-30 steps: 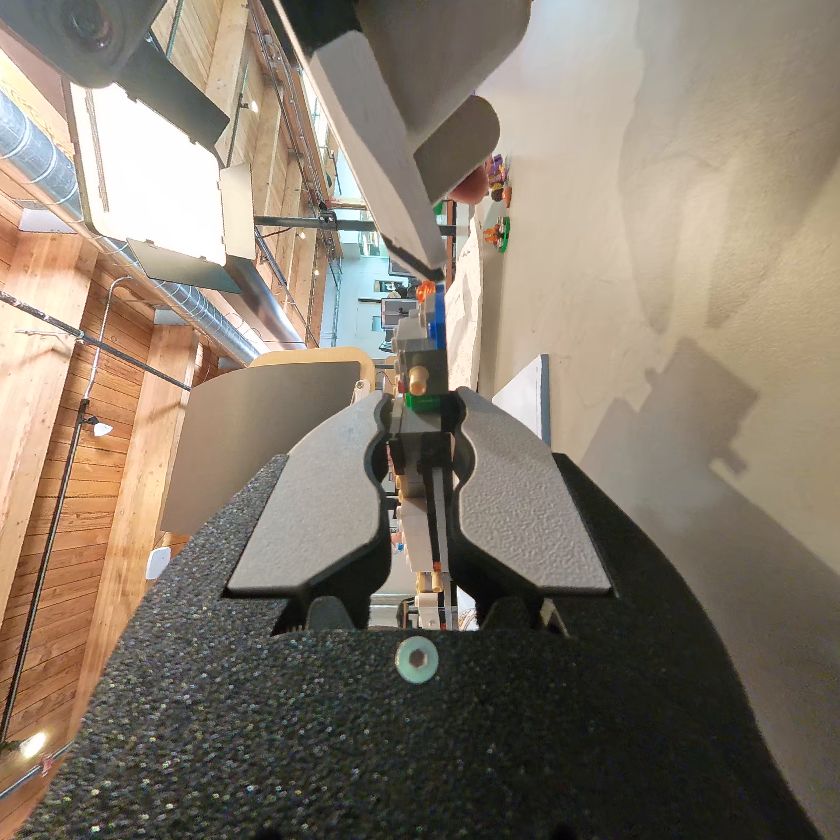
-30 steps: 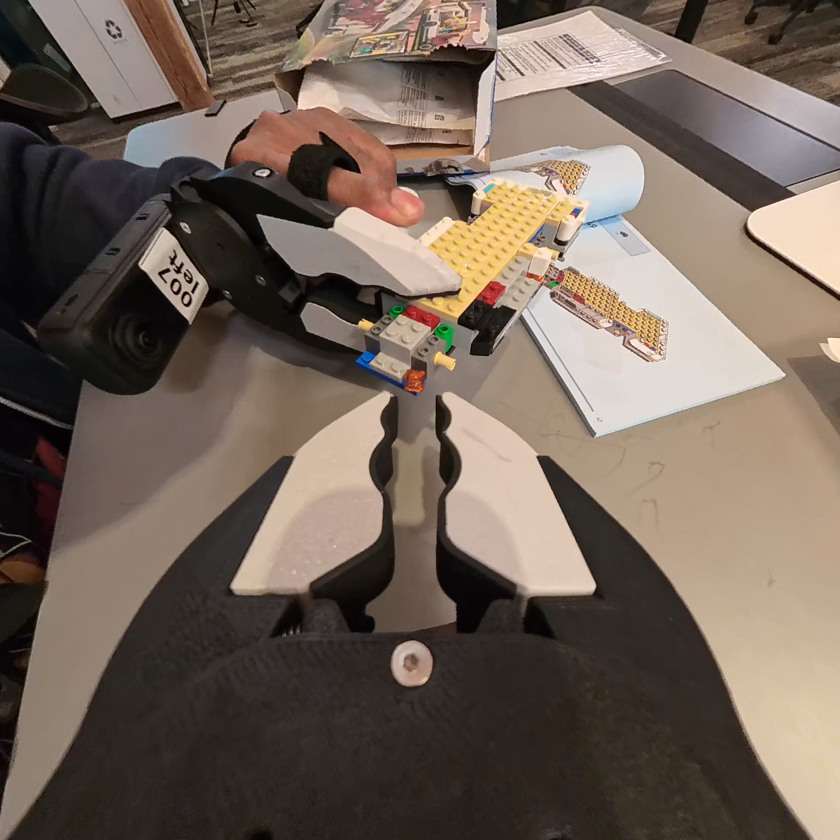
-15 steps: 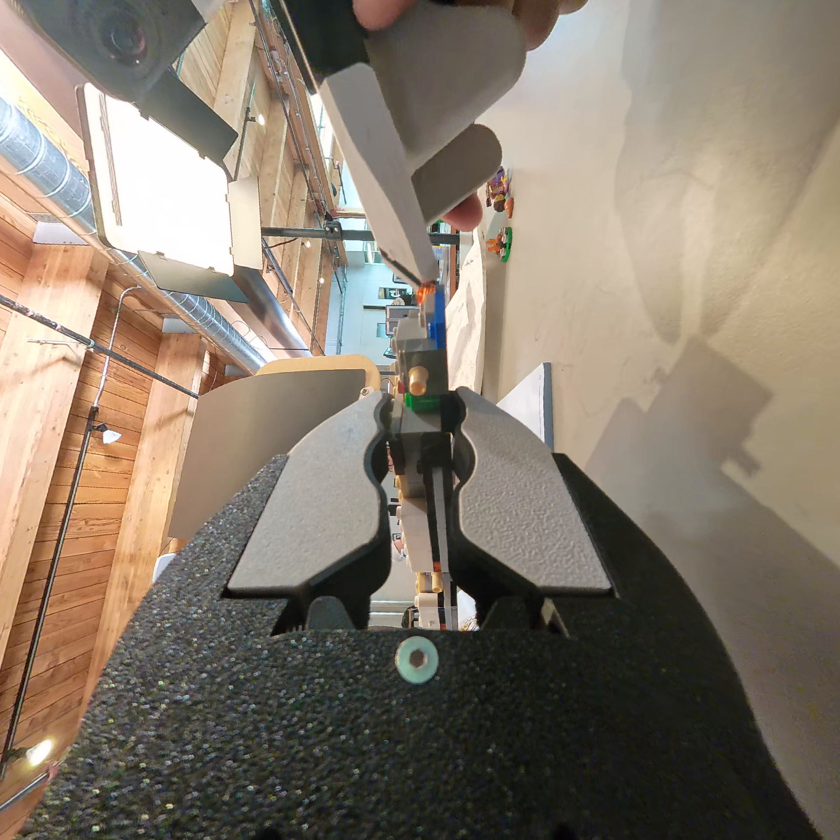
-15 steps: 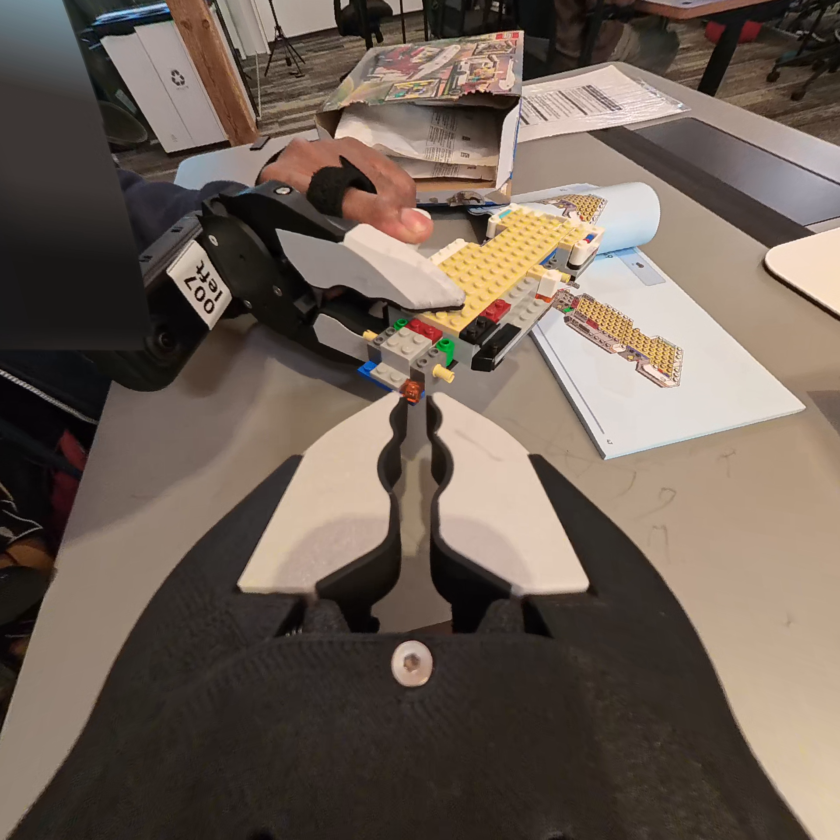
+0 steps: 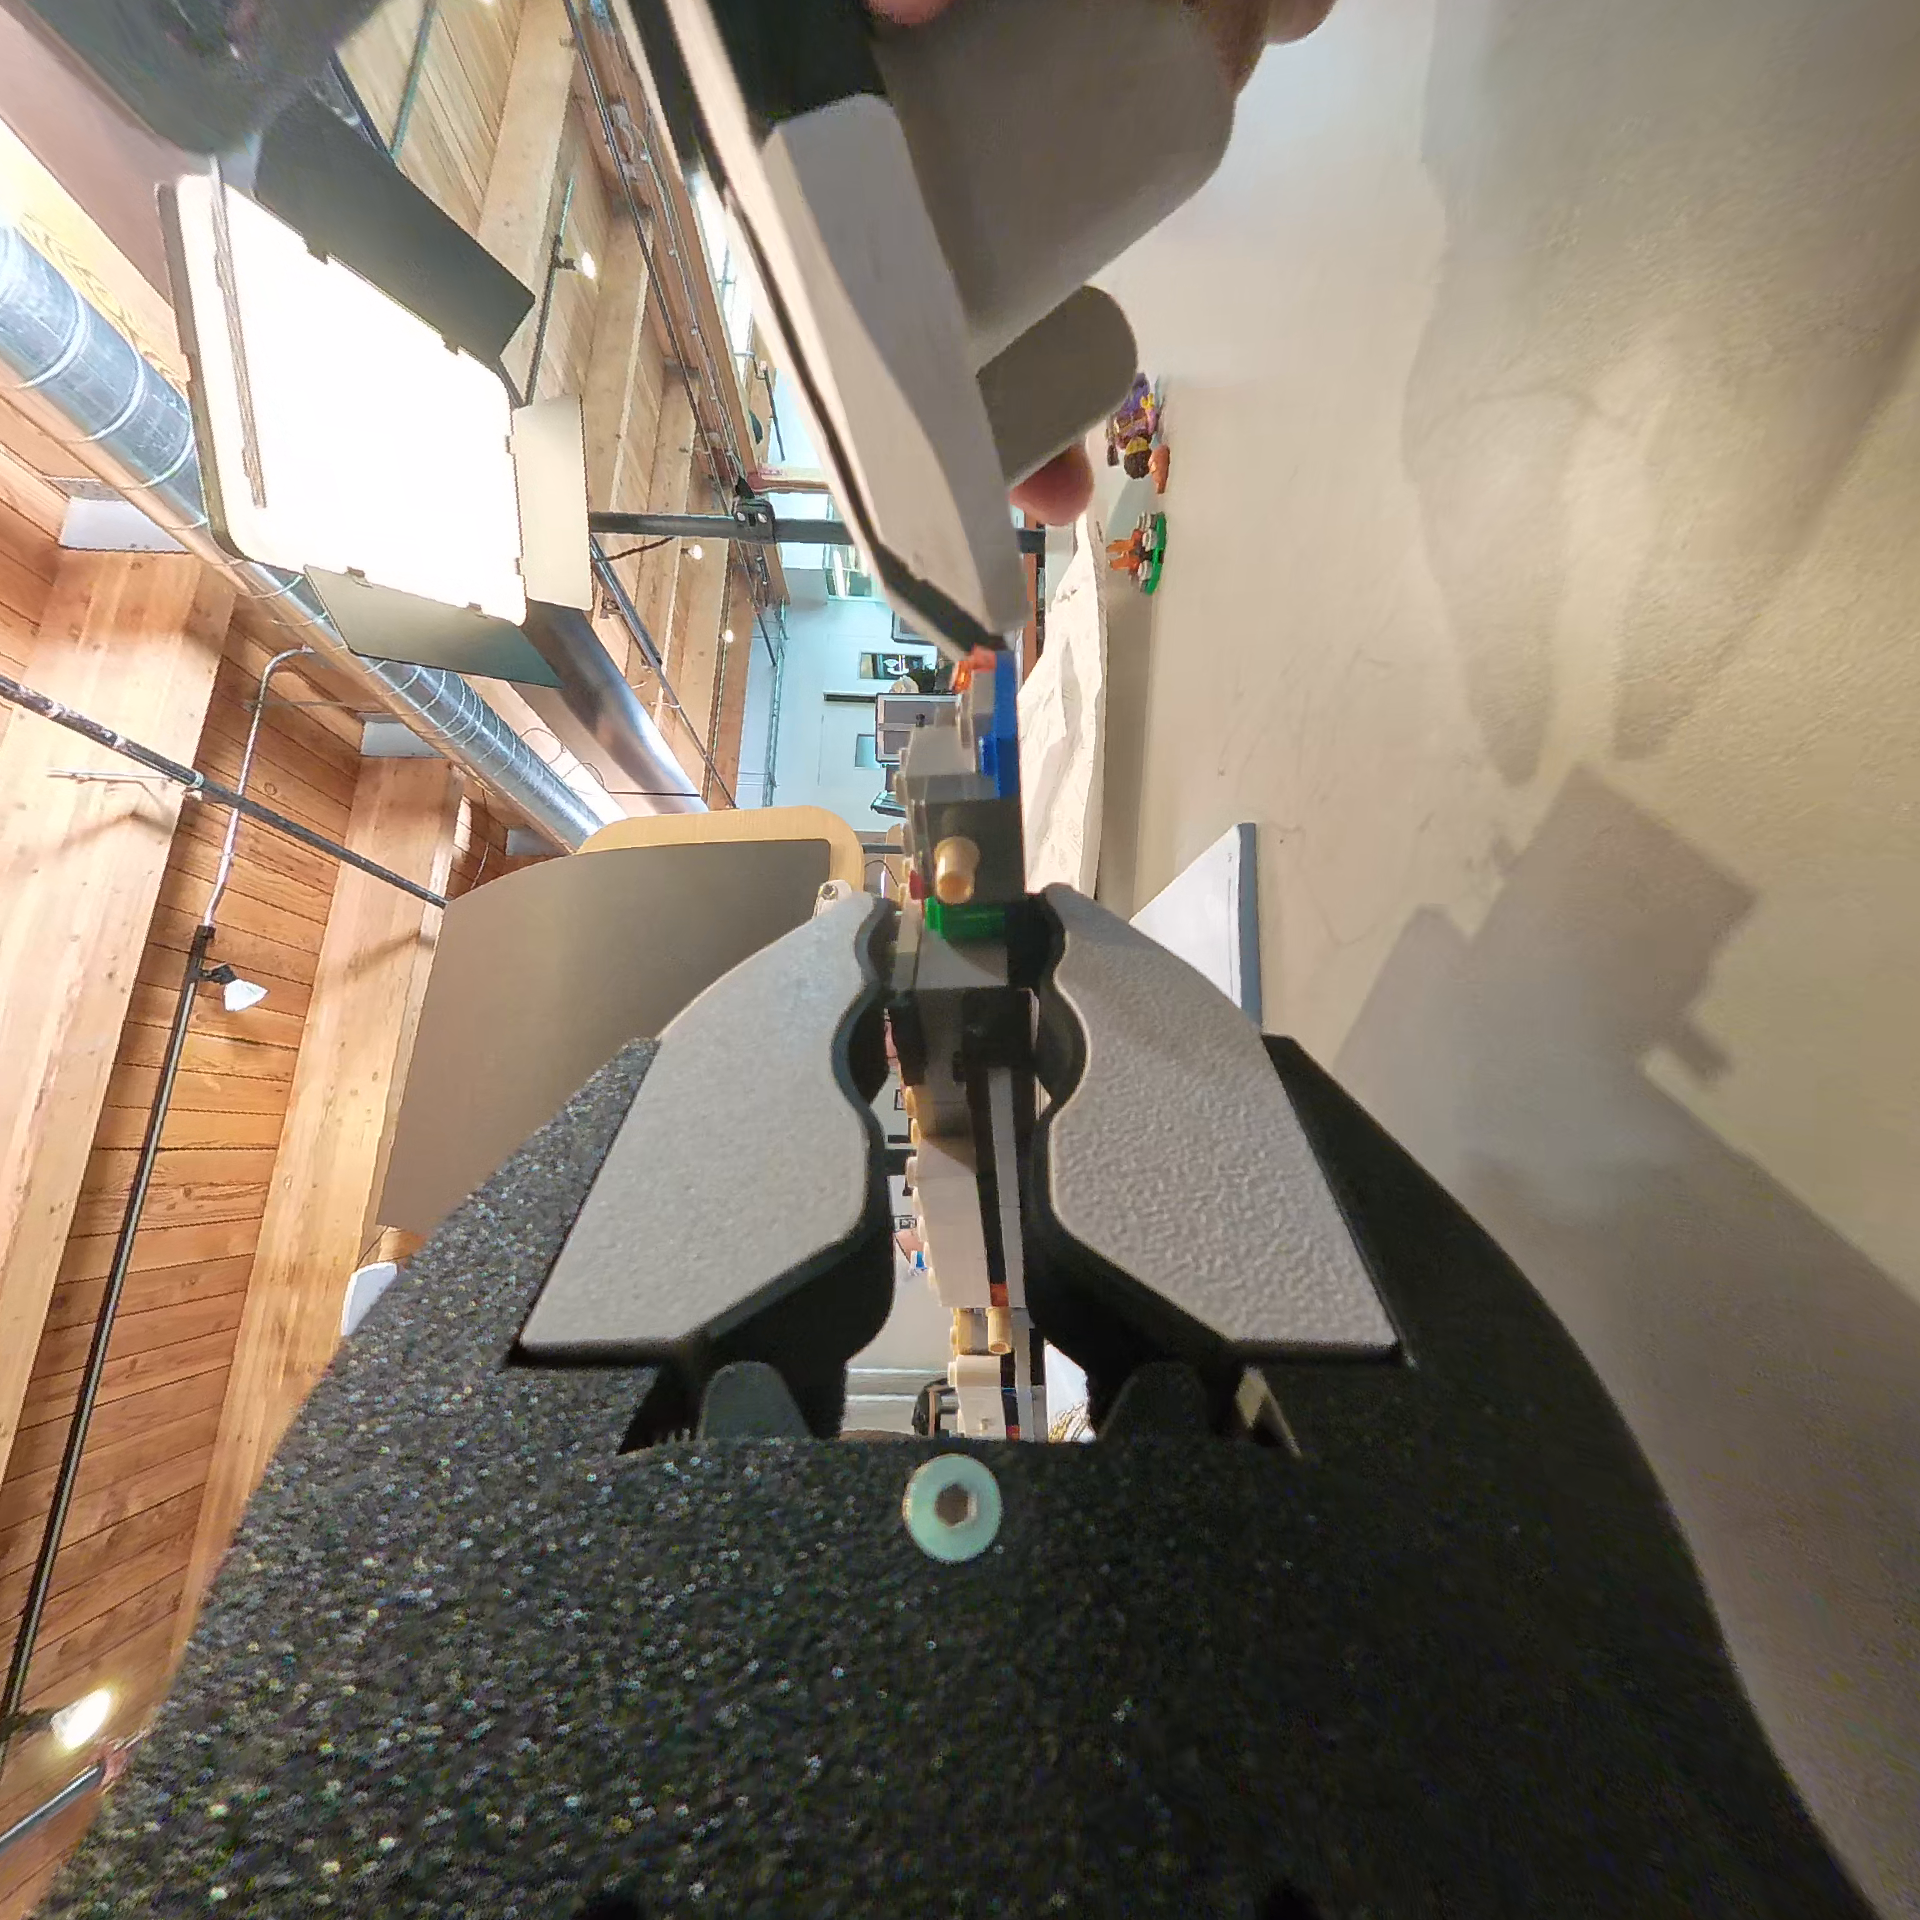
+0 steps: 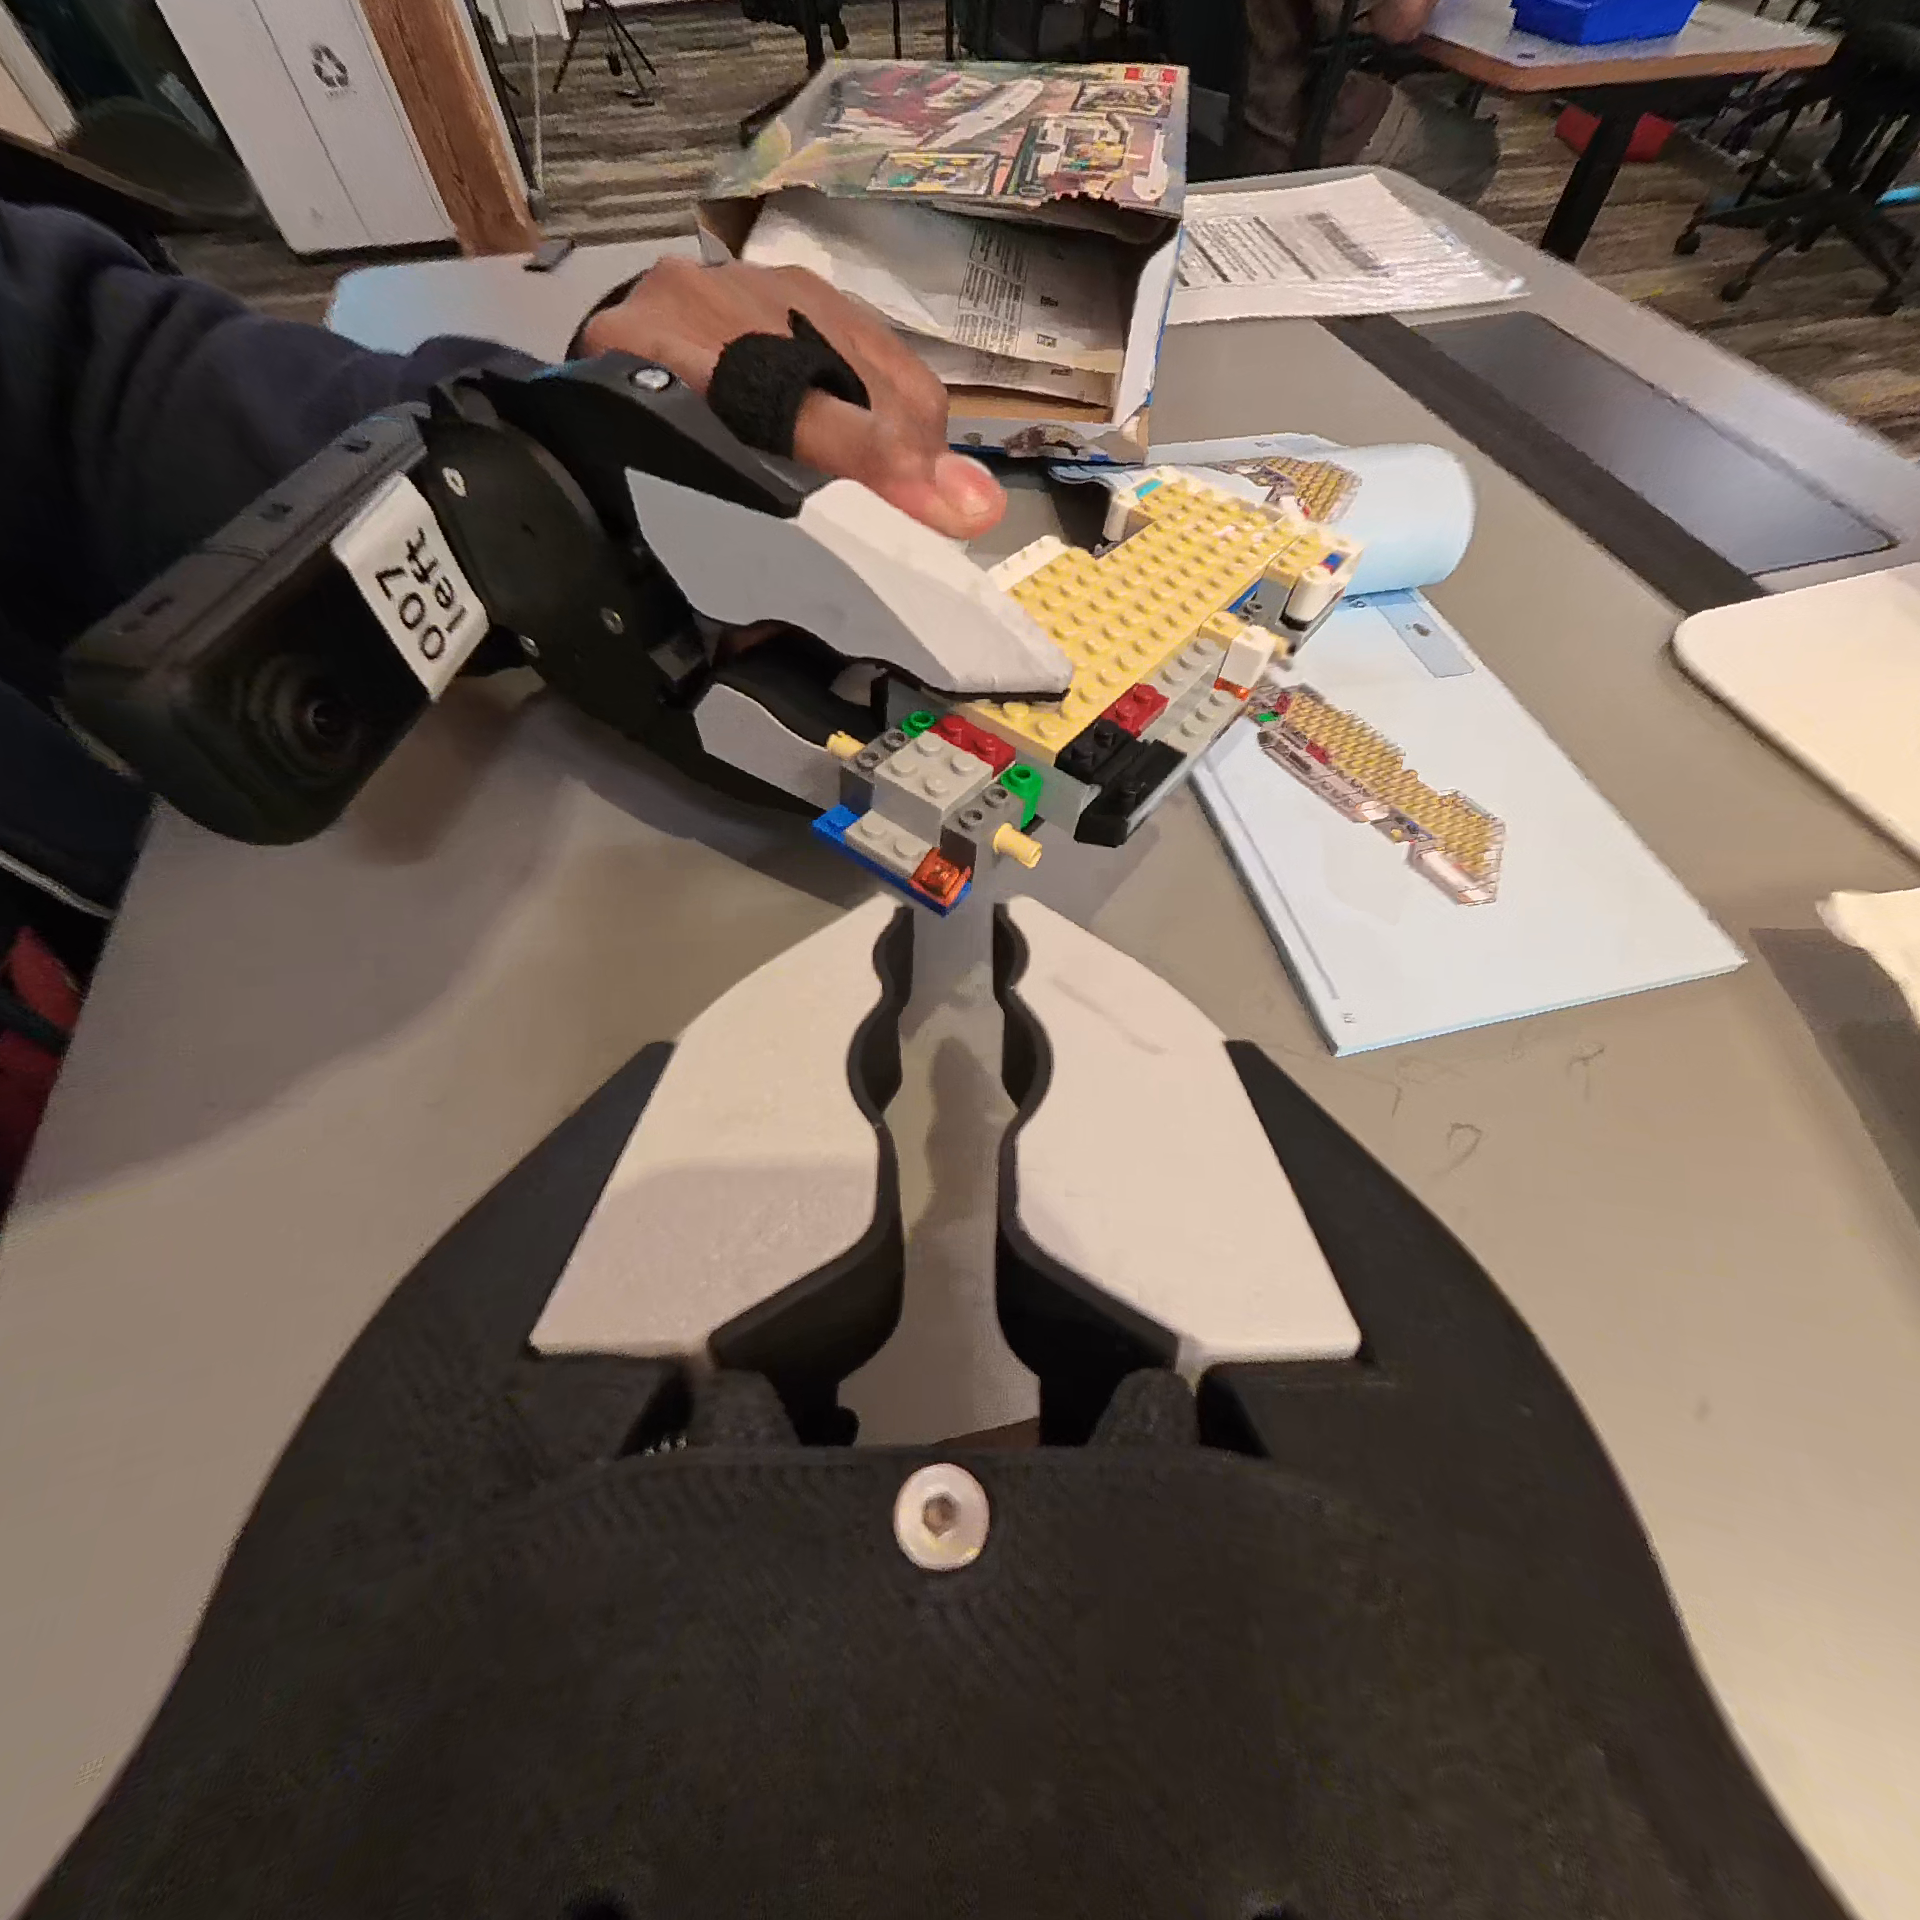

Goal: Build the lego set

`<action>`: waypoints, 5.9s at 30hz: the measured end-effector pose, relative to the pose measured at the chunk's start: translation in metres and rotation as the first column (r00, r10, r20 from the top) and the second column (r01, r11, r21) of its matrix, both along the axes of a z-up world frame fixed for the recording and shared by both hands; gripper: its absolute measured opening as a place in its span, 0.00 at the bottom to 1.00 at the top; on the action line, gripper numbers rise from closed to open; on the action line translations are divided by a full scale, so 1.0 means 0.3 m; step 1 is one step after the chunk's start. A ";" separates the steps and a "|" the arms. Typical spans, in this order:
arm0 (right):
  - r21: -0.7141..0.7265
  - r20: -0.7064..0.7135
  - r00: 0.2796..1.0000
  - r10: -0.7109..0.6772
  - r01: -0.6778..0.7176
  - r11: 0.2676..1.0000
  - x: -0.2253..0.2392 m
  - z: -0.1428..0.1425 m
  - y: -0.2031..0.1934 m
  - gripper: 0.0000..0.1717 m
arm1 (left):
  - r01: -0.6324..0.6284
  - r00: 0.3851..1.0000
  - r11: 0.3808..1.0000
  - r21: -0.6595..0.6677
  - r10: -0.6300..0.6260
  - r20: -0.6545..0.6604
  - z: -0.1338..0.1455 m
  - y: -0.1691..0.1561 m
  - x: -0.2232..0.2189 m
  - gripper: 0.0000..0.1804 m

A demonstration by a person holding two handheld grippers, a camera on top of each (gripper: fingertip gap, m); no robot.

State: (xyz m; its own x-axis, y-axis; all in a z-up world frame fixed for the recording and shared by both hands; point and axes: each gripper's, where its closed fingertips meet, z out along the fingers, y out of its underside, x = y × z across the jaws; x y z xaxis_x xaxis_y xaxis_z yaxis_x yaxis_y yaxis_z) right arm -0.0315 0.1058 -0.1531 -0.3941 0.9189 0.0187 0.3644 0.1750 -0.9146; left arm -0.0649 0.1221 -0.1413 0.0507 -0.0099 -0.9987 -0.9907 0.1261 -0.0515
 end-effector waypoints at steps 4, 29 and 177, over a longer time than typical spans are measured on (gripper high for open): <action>0.322 -0.152 0.988 -0.012 0.061 0.945 0.002 0.008 0.024 0.10 | -0.006 1.000 1.000 -0.001 0.006 0.000 0.002 0.009 -0.003 0.14; 0.841 -0.437 0.872 0.219 0.310 0.443 -0.022 0.029 -0.035 0.09 | -0.003 1.000 1.000 -0.025 0.004 0.017 0.008 -0.001 0.004 0.13; 0.866 -0.386 0.904 0.182 0.287 0.410 -0.038 0.048 -0.018 0.13 | -0.039 0.998 0.987 -0.158 0.048 0.049 -0.052 -0.091 0.036 0.14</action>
State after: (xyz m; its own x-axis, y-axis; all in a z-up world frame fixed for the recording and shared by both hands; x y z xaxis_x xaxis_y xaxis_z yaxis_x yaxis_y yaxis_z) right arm -0.0430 0.1004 -0.1388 -0.0871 0.2884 0.9536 0.0904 0.9555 -0.2807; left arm -0.0541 0.0947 -0.1571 0.1063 -0.1627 -0.9809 -0.9905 0.0692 -0.1188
